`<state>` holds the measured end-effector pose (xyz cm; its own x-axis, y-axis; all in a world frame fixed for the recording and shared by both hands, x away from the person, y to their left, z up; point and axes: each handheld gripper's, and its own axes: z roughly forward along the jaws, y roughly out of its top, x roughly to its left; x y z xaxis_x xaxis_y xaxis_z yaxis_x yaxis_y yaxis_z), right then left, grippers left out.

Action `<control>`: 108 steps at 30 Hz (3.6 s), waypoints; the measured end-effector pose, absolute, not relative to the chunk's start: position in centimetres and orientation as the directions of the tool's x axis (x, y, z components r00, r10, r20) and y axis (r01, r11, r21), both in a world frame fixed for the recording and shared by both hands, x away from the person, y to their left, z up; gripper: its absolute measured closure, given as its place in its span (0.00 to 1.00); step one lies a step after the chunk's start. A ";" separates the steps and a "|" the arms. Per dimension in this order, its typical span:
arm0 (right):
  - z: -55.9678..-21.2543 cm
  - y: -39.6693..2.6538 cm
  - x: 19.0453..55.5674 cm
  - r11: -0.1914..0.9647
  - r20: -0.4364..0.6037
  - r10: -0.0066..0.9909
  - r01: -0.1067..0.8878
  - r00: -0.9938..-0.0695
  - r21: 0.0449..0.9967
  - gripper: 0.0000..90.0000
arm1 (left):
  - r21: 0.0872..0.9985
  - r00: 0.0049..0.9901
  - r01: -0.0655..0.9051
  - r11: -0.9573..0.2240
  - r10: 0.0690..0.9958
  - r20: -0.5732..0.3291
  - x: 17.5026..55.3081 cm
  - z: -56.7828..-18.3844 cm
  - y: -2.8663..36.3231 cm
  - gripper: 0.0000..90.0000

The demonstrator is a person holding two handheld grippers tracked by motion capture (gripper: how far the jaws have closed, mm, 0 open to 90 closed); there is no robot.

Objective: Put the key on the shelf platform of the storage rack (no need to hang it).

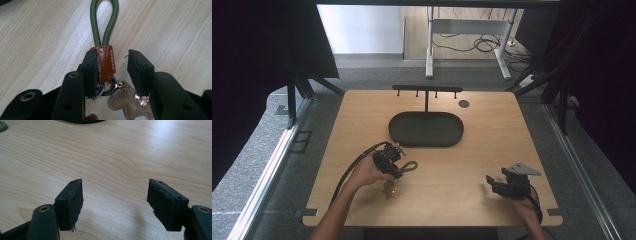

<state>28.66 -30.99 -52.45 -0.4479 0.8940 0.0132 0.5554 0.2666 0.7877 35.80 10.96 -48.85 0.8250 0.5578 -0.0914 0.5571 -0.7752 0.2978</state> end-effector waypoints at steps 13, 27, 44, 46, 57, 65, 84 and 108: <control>-52.5 -31.0 28.7 0.269 0.013 0.894 0.561 -0.447 0.783 0.33 | 0.251 0.828 0.554 -0.794 0.558 -0.060 36.2 -49.3 10.3 0.72; -52.5 -31.1 28.7 0.269 0.011 0.895 0.560 -0.446 0.784 0.33 | 0.225 0.814 0.574 -0.788 0.579 -0.049 36.5 -49.8 10.3 0.70; -52.6 -31.1 28.7 0.269 0.008 0.897 0.559 -0.443 0.784 0.33 | 0.247 0.818 0.569 -0.785 0.570 -0.073 36.4 -49.8 10.7 0.74; -52.6 -31.2 28.7 0.267 0.010 0.897 0.561 -0.441 0.784 0.33 | 0.264 0.817 0.571 -0.777 0.569 -0.092 36.3 -49.5 10.9 0.74; -52.7 -31.0 28.7 0.274 0.005 0.896 0.560 -0.445 0.782 0.33 | 0.382 0.813 0.577 -0.722 0.552 -0.185 35.8 -46.9 12.5 0.74; -52.7 -31.1 28.7 0.273 0.005 0.896 0.561 -0.443 0.781 0.33 | 0.432 0.822 0.565 -0.703 0.528 -0.216 35.9 -45.3 13.0 0.74; -52.8 -31.0 28.7 0.278 0.000 0.896 0.561 -0.444 0.780 0.33 | 0.472 0.818 0.561 -0.680 0.543 -0.190 37.6 -41.9 13.5 0.74; -52.8 -31.0 28.7 0.276 -0.003 0.897 0.557 -0.441 0.784 0.33 | 0.445 0.840 0.531 -0.721 0.519 -0.159 40.9 -39.3 11.3 0.74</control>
<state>28.66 -31.01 -52.75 -0.4413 0.8974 -0.0025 0.5566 0.2759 0.7836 40.88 11.30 -39.27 0.8396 0.5193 -0.1591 0.5305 -0.7215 0.4449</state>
